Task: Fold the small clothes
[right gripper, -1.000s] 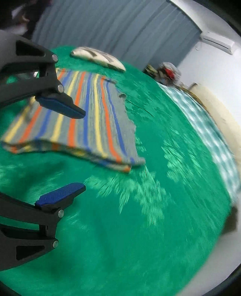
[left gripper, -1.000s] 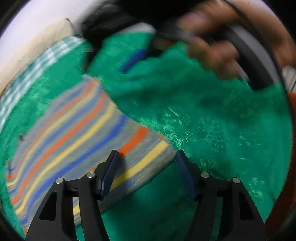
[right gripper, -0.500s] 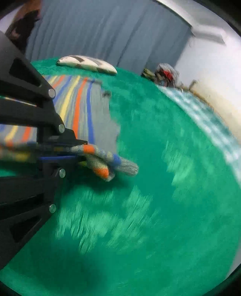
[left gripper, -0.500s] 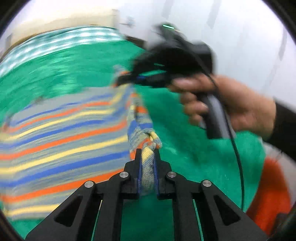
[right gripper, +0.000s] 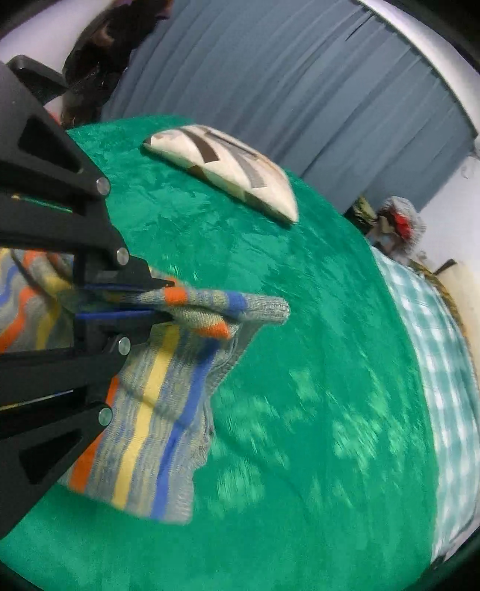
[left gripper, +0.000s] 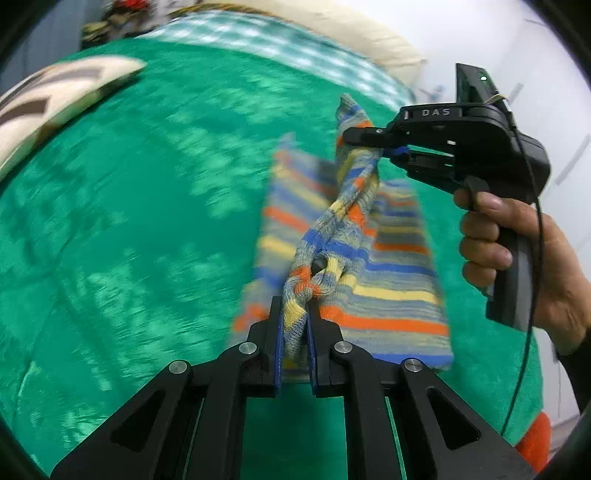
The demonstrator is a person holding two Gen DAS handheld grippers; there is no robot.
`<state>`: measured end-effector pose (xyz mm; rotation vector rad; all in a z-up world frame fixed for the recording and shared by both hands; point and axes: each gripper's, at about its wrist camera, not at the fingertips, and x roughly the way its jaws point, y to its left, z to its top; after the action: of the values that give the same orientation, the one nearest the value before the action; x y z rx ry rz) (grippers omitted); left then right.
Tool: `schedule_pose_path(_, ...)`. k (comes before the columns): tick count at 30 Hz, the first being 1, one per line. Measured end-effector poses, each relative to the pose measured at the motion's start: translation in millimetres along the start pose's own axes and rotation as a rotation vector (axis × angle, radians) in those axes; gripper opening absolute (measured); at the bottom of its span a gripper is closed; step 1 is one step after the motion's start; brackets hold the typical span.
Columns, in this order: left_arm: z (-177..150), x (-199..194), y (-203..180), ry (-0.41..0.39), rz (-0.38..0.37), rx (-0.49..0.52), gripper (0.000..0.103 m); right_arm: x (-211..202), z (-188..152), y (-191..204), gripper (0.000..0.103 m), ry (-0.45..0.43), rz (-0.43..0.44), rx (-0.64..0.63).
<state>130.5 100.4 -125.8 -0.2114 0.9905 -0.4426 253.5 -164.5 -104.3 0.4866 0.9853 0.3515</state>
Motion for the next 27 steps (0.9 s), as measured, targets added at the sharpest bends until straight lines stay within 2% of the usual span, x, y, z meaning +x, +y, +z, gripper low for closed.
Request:
schedule_pose_path(1, -2, 2, 6, 0.012, 0.033, -0.009, 0.014, 13, -3, 5, 0.009, 0.012, 0.004, 0.003)
schedule_pose_path(2, -5, 7, 14, 0.033, 0.069, -0.023, 0.022, 24, -5, 9, 0.016, 0.024, 0.016, 0.004)
schedule_pose_path(3, -7, 9, 22, 0.058, 0.109, -0.053, 0.038, 35, -9, 12, 0.019, 0.039, 0.041, 0.01)
schedule_pose_path(4, -10, 5, 26, 0.062, 0.123, -0.075, 0.052, 42, -12, 12, 0.026, 0.048, 0.068, 0.029)
schedule_pose_path(5, -10, -1, 29, 0.056, 0.125, -0.101, 0.055, 42, -16, 9, 0.03, 0.047, 0.086, 0.043)
schedule_pose_path(6, -6, -8, 34, 0.044, 0.119, -0.118, 0.055, 38, -19, 8, 0.03, 0.034, 0.095, 0.052)
schedule_pose_path(9, 10, -20, 26, -0.015, 0.102, -0.112, 0.055, 0, -29, 3, 0.03, -0.048, 0.064, 0.033)
schedule_pose_path(11, 15, -30, 13, -0.06, 0.074, -0.072, 0.055, -33, -42, 2, 0.03, -0.083, -0.022, -0.039)
schedule_pose_path(13, 16, -27, -8, -0.075, 0.032, -0.012, 0.055, -62, -65, 6, 0.03, -0.082, -0.103, -0.143)
schedule_pose_path(16, 15, 1, -23, -0.024, 0.063, 0.089, 0.055, -84, -110, 16, 0.03, -0.037, -0.109, -0.244)
schedule_pose_path(18, 9, 28, -24, 0.047, 0.128, 0.118, 0.055, -77, -141, 18, 0.03, 0.023, -0.089, -0.264)
schedule_pose_path(19, 8, 44, -19, 0.1, 0.177, 0.118, 0.056, -66, -158, 15, 0.029, 0.06, -0.11, -0.263)
schedule_pose_path(20, 5, 51, -11, 0.137, 0.197, 0.106, 0.056, -54, -173, 8, 0.029, 0.092, -0.165, -0.252)
schedule_pose_path(21, 3, 47, -5, 0.135, 0.181, 0.083, 0.057, -48, -185, 2, 0.029, 0.107, -0.212, -0.249)
schedule_pose_path(23, 1, 26, 2, 0.117, 0.21, 0.043, 0.07, -55, -204, 7, 0.031, 0.058, -0.265, -0.273)
schedule_pose_path(24, 1, 18, 4, 0.111, 0.222, 0.032, 0.08, -63, -210, 12, 0.035, 0.044, -0.288, -0.266)
schedule_pose_path(25, -2, 8, 5, 0.098, 0.214, 0.023, 0.086, -71, -214, 16, 0.05, 0.041, -0.302, -0.241)
schedule_pose_path(26, -4, -1, 4, 0.084, 0.202, 0.025, 0.087, -78, -219, 19, 0.059, 0.03, -0.302, -0.217)
schedule_pose_path(27, -6, -8, 3, 0.077, 0.204, 0.034, 0.088, -87, -224, 21, 0.06, 0.003, -0.296, -0.201)
